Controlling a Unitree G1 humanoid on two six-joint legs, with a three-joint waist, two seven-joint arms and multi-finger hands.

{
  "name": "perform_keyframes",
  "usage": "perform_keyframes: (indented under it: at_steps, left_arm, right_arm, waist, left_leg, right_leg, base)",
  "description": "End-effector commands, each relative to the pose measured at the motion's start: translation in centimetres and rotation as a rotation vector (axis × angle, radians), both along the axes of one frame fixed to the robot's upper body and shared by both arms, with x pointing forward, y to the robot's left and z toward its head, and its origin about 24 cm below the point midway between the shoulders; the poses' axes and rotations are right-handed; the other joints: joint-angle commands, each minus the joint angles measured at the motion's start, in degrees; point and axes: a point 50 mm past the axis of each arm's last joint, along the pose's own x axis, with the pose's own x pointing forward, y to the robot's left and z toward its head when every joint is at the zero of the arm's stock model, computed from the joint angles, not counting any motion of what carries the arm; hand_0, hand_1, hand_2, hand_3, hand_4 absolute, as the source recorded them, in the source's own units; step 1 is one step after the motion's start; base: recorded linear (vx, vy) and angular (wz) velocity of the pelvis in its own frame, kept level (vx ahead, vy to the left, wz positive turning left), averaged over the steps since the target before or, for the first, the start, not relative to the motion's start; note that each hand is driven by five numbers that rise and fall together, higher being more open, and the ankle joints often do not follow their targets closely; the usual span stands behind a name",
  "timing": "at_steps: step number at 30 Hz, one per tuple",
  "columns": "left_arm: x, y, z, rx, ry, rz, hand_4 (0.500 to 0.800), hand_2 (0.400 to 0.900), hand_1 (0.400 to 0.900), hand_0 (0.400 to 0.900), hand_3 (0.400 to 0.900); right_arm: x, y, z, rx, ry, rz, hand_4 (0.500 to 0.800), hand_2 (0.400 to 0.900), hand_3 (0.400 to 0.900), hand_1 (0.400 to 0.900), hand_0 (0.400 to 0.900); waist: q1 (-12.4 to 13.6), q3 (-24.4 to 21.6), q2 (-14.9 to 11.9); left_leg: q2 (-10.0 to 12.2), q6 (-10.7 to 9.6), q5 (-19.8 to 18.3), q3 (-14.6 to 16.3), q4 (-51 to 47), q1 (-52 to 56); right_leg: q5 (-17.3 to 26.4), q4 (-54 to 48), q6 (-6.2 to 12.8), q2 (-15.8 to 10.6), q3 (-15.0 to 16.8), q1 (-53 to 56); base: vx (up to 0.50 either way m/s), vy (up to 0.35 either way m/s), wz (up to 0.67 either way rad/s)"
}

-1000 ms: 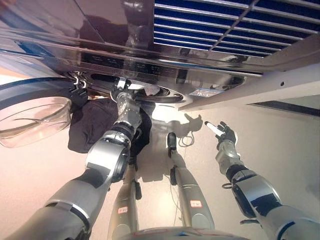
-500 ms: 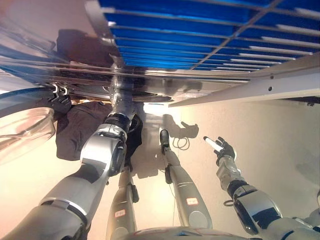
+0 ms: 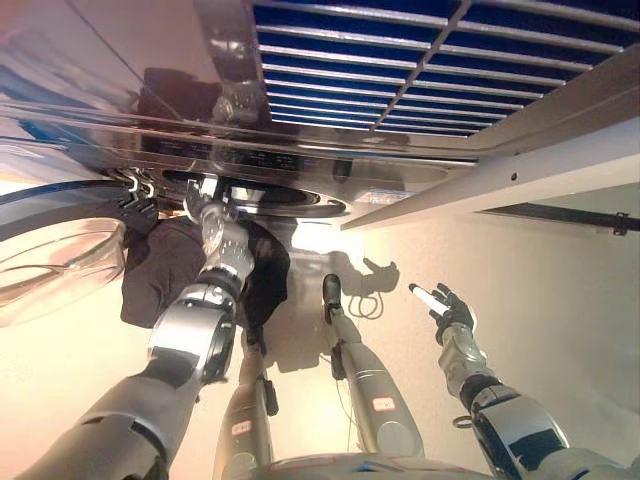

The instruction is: Put the clothes in the basket into the washing machine.

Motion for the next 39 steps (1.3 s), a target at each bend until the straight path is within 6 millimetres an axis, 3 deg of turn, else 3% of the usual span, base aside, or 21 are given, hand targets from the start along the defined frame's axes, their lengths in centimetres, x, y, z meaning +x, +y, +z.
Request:
perform_keyframes:
  at_steps: [1,2,6,9,10,13,14,16,21,27,30,32,36,39]
  left_arm:
    - [-3.1,1.0,-5.0,0.266,0.184,-0.14,0.8,0.9,0.9,0.9,0.9]
    - [-5.1,1.4,-7.6,0.355,0.288,-0.206,0.8,0.9,0.9,0.9,0.9]
    - [-8.1,1.6,-10.7,0.521,0.406,-0.338,0.8,0.9,0.9,0.9,0.9]
    - [-12.7,2.5,-14.2,0.551,0.542,-0.433,0.8,0.9,0.9,0.9,0.9]
    - [-12.7,2.5,-14.3,0.551,0.544,-0.434,0.8,0.9,0.9,0.9,0.9]
    - [-16.5,3.6,-16.7,0.475,0.66,-0.469,0.8,0.9,0.9,0.9,0.9]
    - [-18.7,4.3,-17.8,0.396,0.718,-0.467,0.8,0.9,0.9,0.9,0.9]
    - [-19.5,4.7,-18.1,0.396,0.734,-0.469,0.8,0.9,0.9,0.9,0.9]
    - [-24.6,4.2,-20.2,0.346,0.862,-0.526,0.8,0.9,0.9,0.9,0.9]
    - [-27.6,3.2,-21.3,0.334,0.934,-0.612,0.8,0.9,0.9,0.9,0.9]
    - [-28.8,2.3,-21.6,0.36,0.937,-0.69,0.8,0.9,0.9,0.9,0.9]
    - [-28.0,2.4,-21.1,0.452,0.888,-0.685,0.8,0.9,0.9,0.9,0.9]
    - [-29.5,2.2,-21.8,0.357,0.961,-0.711,0.8,0.9,0.9,0.9,0.9]
    - [-29.4,2.6,-21.7,0.358,0.962,-0.718,0.8,0.9,0.9,0.9,0.9]
  right_arm:
    - [-5.0,-3.7,-1.9,-0.082,0.122,-0.069,0.8,0.9,0.9,0.9,0.9]
    - [-5.0,-4.1,-1.8,-0.082,0.124,-0.066,0.8,0.9,0.9,0.9,0.9]
    - [-5.6,-4.8,-1.8,-0.081,0.135,-0.062,0.8,0.9,0.9,0.9,0.9]
    - [-7.7,-5.1,-2.8,-0.056,0.182,-0.054,0.8,0.9,0.9,0.9,0.9]
    - [-7.7,-5.1,-2.8,-0.056,0.184,-0.054,0.8,0.9,0.9,0.9,0.9]
    - [-9.9,-5.3,-3.8,-0.045,0.261,-0.01,0.8,0.9,0.9,0.9,0.9]
    - [-11.2,-5.5,-4.3,-0.03,0.306,-0.009,0.8,0.9,0.9,0.9,0.9]
    - [-11.9,-5.5,-4.5,-0.024,0.328,0.002,0.8,0.9,0.9,0.9,0.9]
    - [-15.4,-3.8,-6.3,0.031,0.426,0.075,0.8,0.9,0.9,0.9,0.9]
    - [-17.4,-1.9,-7.3,0.063,0.488,0.163,0.8,0.9,0.9,0.9,0.9]
    - [-19.5,-0.5,-8.0,0.077,0.556,0.25,0.8,0.9,0.9,0.9,0.9]
    - [-20.0,0.3,-8.3,0.082,0.57,0.279,0.8,0.9,0.9,0.9,0.9]
    - [-19.8,0.5,-8.3,0.074,0.567,0.311,0.8,0.9,0.9,0.9,0.9]
    - [-19.7,0.6,-8.3,0.073,0.583,0.338,0.8,0.9,0.9,0.9,0.9]
  waist:
    - [1.86,-7.82,-0.29]
    - [2.49,-8.48,-0.09]
    - [3.59,-9.7,0.13]
    - [5.09,-11.33,0.35]
    - [5.1,-11.29,0.33]
    - [6.13,-12.62,0.73]
    - [6.74,-13.77,0.98]
    - [7.09,-14.07,1.02]
    - [8.82,-16.94,1.38]
    - [9.86,-18.11,1.12]
    - [10.49,-18.69,1.0]
    - [11.16,-18.55,0.64]
    - [11.38,-18.53,0.45]
    - [11.3,-18.65,0.51]
  left_leg:
    - [-2.23,-0.14,-0.1,-2.99,-0.33,2.39]
    - [-2.41,-0.06,-0.34,-3.0,-0.33,3.68]
    - [-2.66,0.09,-0.53,-2.97,-0.33,6.0]
    - [-2.85,0.23,-0.75,-3.04,-0.33,8.97]
    - [-2.85,0.23,-0.77,-3.05,-0.33,9.1]
    - [-2.96,0.33,-0.96,-3.23,-0.33,11.61]
    - [-2.89,0.27,-1.1,-3.36,-0.33,13.05]
    - [-2.85,0.34,-1.26,-3.65,-0.33,14.17]
    - [-3.65,1.12,-2.29,-5.13,-0.33,18.54]
    - [-4.28,1.7,-3.09,-6.66,-0.33,20.7]
    - [-4.77,2.15,-3.58,-7.6,-0.33,21.6]
    - [-5.12,2.34,-3.63,-8.39,-0.33,21.78]
    - [-5.39,2.49,-3.72,-8.79,-0.33,22.09]
    - [-5.58,2.84,-4.15,-8.65,-0.33,22.79]
  right_leg:
    - [-3.53,0.31,3.04,2.47,-2.5,8.29]
    - [-3.53,-0.16,3.12,2.25,-2.49,9.87]
    - [-3.51,-1.3,3.33,1.93,-2.56,12.78]
    - [-3.82,-2.0,3.62,1.45,-3.01,16.07]
    - [-3.83,-2.03,3.63,1.45,-3.02,16.22]
    - [-4.48,-2.36,3.75,1.23,-3.4,19.05]
    - [-4.9,-2.42,3.88,0.97,-3.77,20.72]
    - [-5.32,-2.34,3.87,0.98,-4.05,21.85]
    - [-6.91,-2.05,3.95,0.45,-5.54,27.4]
    - [-7.68,-1.45,4.14,-0.16,-6.89,30.16]
    - [-7.94,-1.19,4.33,-0.76,-7.45,31.52]
    - [-8.1,-1.0,4.33,-1.01,-7.86,31.87]
    - [-8.32,-0.68,4.52,-1.4,-8.36,32.35]
    - [-8.41,-0.26,4.61,-1.71,-8.13,32.8]
  base:
    - [0.03,0.057,0.11]
    - [0.05,0.056,0.08]
    - [0.02,0.027,0.03]
    - [0.03,0.03,0.11]
    - [0.02,0.017,0.13]
    - [0.03,0.027,0.18]
    - [0.03,0.033,0.18]
    - [0.03,0.014,0.19]
    - [0.07,0.032,0.23]
    - [0.02,0.035,0.23]
    - [0.01,0.037,0.12]
    - [-0.01,0.029,0.25]
    - [-0.01,0.019,0.14]
    - [0.0,0.013,0.0]
